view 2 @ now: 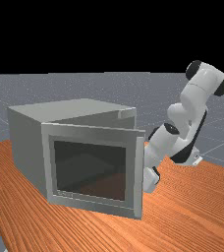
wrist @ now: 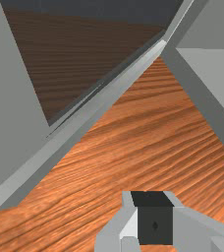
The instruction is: Open the microwave
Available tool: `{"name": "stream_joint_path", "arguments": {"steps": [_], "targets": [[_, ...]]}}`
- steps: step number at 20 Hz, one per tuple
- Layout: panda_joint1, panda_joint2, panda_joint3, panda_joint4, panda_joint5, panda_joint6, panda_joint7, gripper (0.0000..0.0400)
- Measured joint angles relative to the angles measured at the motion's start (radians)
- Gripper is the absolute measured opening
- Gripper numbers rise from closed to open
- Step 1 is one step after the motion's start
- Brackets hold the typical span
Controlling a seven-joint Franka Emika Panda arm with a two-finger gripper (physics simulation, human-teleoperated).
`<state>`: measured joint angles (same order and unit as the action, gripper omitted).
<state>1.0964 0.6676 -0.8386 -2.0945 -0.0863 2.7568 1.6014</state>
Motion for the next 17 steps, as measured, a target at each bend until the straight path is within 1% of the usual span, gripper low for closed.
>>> {"name": "stream_joint_path", "arguments": {"steps": [2, 5, 8, 9, 10, 12, 14, 17], "targets": [[-0.008, 0.006, 0.007, 0.014, -0.004, -0.006, 0.001, 0.0000], [-0.050, 0.042, 0.038, 0.085, -0.003, -0.015, -0.008, 0.0000], [-0.090, 0.068, 0.047, 0.140, -0.003, -0.026, -0.017, 0.0000], [-0.118, 0.072, 0.030, 0.150, 0.005, -0.031, -0.012, 0.0000], [-0.129, 0.078, 0.018, 0.155, 0.009, -0.034, 0.002, 0.0000], [-0.163, 0.132, 0.007, 0.229, 0.022, -0.053, 0.040, 0.0000], [-0.162, 0.165, -0.010, 0.255, 0.033, -0.059, 0.094, 0.0000], [-0.139, 0.212, -0.037, 0.274, 0.049, -0.047, 0.188, 0.0000]]}}
